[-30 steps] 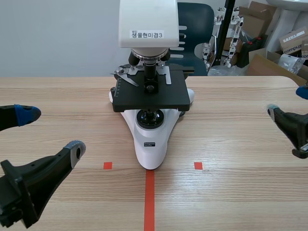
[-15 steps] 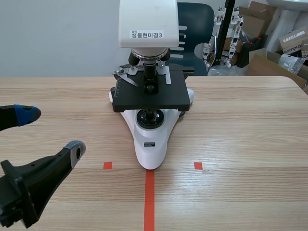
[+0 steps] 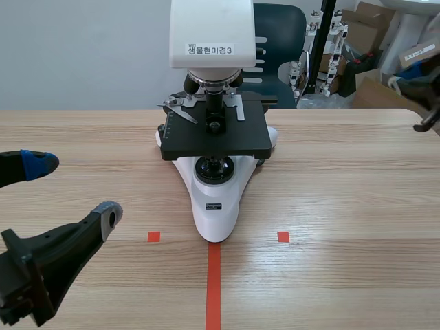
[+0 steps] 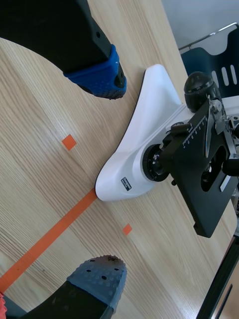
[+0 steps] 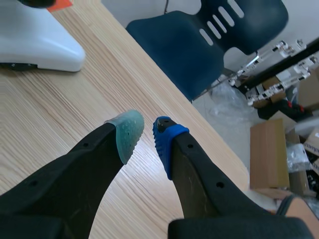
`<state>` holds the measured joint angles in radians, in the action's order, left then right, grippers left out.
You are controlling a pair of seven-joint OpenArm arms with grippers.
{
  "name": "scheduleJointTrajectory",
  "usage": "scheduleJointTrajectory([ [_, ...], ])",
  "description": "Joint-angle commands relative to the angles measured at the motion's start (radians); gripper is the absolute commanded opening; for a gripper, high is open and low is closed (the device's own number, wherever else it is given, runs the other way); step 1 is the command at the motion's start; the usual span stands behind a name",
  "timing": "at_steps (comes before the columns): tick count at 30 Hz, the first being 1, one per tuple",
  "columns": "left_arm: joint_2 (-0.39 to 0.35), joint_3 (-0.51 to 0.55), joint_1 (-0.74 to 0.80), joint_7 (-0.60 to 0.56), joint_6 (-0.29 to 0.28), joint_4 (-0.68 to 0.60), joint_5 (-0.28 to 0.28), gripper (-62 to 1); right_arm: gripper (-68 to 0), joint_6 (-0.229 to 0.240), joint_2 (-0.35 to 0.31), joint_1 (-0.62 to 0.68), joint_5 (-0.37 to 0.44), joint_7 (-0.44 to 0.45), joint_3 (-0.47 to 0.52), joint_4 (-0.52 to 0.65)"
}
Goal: Point at the fine focus knob
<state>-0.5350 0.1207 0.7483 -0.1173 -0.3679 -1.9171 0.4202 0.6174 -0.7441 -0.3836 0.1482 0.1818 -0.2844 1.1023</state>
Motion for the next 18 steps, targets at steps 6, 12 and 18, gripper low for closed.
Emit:
scheduleJointTrajectory([
  [6, 0.0, 0.003, -0.001, -0.014, -0.001, -0.008, 0.006, 1.4, -66.8, -0.007, 0.096, -0.101, -0.093, 0.026, -0.056, -0.033],
  [12, 0.0, 0.003, -0.001, -0.014, -0.001, -0.008, 0.006, 1.4, -66.8, -0.006, 0.169, -0.154, -0.258, 0.092, -0.09, -0.093],
  [18, 0.0, 0.003, -0.001, -0.013, -0.001, -0.008, 0.006, 1.4, -66.8, -0.008, 0.222, -0.201, -0.325, 0.151, -0.09, -0.195],
])
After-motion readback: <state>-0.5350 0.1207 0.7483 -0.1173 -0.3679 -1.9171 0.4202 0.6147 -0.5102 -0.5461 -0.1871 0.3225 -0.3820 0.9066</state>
